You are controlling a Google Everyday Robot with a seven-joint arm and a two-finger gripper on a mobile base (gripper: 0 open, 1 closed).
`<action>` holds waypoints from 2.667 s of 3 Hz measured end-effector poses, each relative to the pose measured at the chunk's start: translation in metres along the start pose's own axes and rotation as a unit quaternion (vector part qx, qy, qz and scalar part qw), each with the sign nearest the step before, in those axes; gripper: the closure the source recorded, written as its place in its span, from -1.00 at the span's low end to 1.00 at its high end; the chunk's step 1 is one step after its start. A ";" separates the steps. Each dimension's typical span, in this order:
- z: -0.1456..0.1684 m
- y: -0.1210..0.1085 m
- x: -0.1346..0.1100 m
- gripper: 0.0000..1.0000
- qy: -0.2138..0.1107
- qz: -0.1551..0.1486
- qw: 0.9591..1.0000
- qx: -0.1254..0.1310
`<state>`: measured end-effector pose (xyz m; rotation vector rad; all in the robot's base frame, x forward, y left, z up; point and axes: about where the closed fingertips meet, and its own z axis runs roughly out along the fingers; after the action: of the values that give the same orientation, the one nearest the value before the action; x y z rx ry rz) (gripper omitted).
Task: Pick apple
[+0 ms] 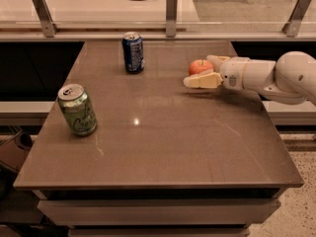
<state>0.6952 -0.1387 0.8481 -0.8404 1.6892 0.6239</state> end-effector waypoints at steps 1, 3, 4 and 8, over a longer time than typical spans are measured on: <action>0.002 0.001 0.000 -0.19 0.001 0.000 1.000 -0.002; 0.007 0.005 -0.001 0.76 0.001 0.000 1.000 -0.006; 0.009 0.006 -0.001 1.00 0.000 0.000 1.000 -0.008; -0.006 0.011 -0.060 1.00 -0.017 -0.052 0.998 -0.013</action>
Offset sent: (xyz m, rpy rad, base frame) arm 0.0000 0.0019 -0.0005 -0.0007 0.0013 0.0025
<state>0.6921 -0.1234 0.9076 -0.9241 1.5999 0.5863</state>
